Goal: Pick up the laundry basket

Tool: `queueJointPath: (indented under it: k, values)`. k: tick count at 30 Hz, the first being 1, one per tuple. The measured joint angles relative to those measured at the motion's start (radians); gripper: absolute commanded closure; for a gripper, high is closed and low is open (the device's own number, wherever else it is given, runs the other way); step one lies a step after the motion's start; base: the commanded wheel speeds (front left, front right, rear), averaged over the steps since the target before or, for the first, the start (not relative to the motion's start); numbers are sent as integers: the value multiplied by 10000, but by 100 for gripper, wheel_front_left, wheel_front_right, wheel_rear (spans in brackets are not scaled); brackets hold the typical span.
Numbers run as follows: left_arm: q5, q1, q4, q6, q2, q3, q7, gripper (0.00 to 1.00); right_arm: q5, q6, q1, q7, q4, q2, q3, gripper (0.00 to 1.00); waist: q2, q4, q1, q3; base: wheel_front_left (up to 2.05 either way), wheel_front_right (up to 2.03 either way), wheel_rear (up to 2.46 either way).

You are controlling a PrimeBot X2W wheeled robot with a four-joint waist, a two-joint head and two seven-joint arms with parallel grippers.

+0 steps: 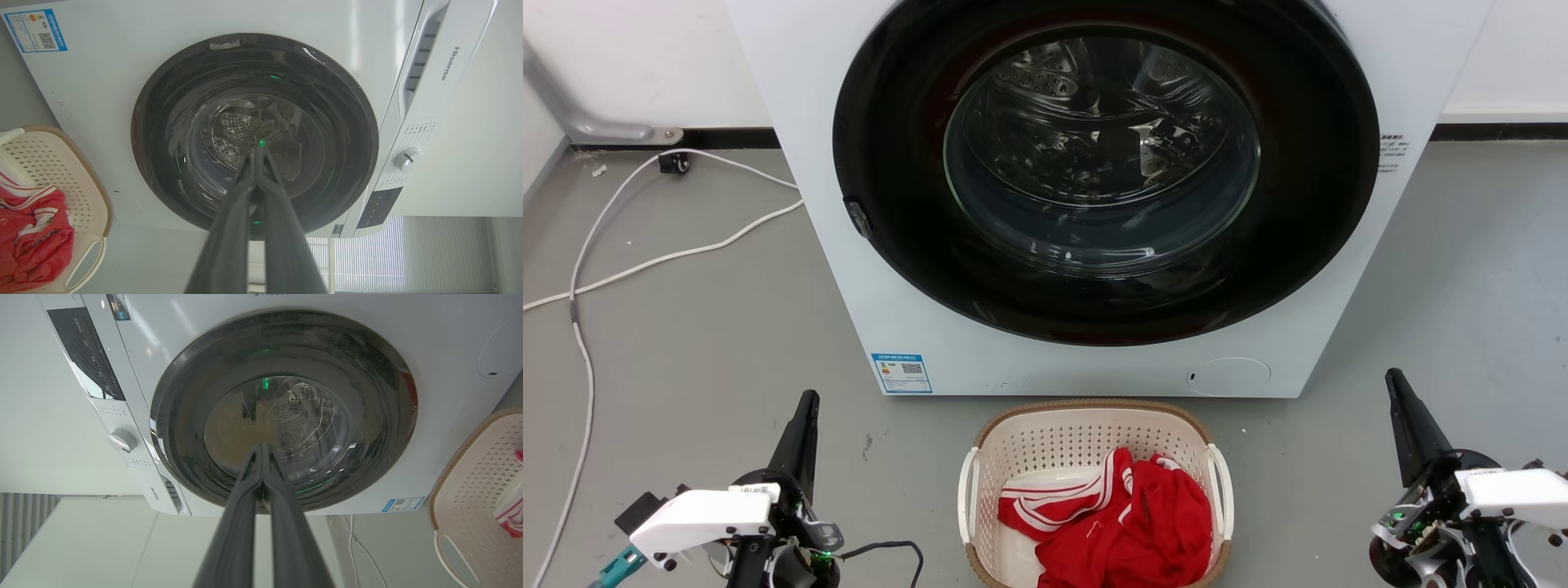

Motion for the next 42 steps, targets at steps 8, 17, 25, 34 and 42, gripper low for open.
queueJointPath:
  k: [8,17,25,34,42]
  values:
    - [29,0,0,0,-8,15,25,100,0,0,0,2,0,2,-2,100,0,0,0,0,0,0,0]
    - [56,-1,0,0,-15,25,29,100,-10,0,0,2,0,4,-4,100,0,0,0,0,0,0,0]
    - [56,-1,2,0,-19,31,56,100,-10,0,0,6,0,4,-6,100,0,0,0,0,0,0,0]
    - [58,-2,2,0,-25,38,58,100,-10,0,0,13,0,4,-6,100,0,0,0,0,0,0,0]
    - [59,238,213,27,-88,-263,-151,0,-113,-2,283,-140,148,23,69,0,0,-2,0,3,0,0,0]
